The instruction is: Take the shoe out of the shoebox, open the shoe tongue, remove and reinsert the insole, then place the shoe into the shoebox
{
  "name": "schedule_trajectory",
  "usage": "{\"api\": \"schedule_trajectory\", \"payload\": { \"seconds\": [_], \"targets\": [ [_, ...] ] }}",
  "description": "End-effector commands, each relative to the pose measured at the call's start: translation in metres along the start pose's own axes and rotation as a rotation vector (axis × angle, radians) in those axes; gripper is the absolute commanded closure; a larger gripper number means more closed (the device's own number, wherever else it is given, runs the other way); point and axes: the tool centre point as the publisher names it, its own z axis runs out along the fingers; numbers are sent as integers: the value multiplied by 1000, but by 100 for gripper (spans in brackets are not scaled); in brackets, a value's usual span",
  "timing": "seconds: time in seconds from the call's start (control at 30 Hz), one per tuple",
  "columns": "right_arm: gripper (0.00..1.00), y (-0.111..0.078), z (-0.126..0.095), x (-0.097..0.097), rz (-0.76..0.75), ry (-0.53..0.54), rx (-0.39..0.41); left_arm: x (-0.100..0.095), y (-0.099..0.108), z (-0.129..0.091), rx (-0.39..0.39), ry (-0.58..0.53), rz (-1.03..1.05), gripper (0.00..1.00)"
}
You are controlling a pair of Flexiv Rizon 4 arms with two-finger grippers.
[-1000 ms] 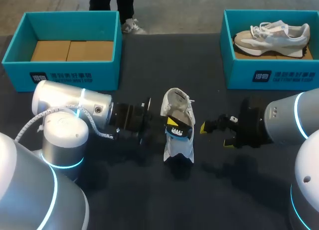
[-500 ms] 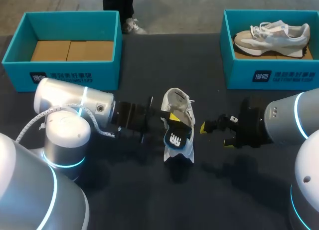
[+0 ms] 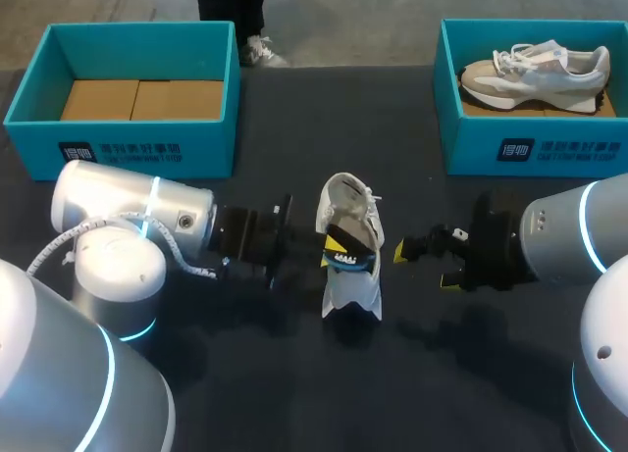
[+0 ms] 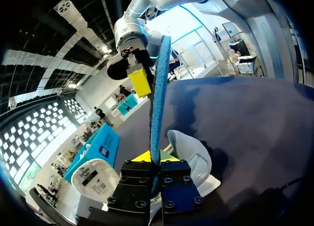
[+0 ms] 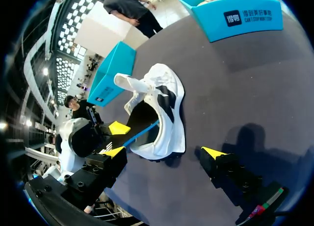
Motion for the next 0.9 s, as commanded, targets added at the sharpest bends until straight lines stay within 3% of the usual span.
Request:
{"api": "schedule_trajectory", "payload": {
  "seconds": [0.03,0.6,0.7,0.8,0.9],
  "targets": [
    [0,-1,-6,-2,1,8,4,-3,4,6,-11,-3,7,100],
    [0,-1,-6,-2,1,8,4,-11,29,13,-94,-3,23,100],
    [0,-1,-6,-2,1,8,4,-11,23,10,-88,-9,21,55],
    [0,-1,-6,-2,1,8,4,-9,15,7,-75,-11,24,54],
    [0,-1,-6,-2,1,8,4,-7,7,3,-65,-11,29,61]
  ]
}}
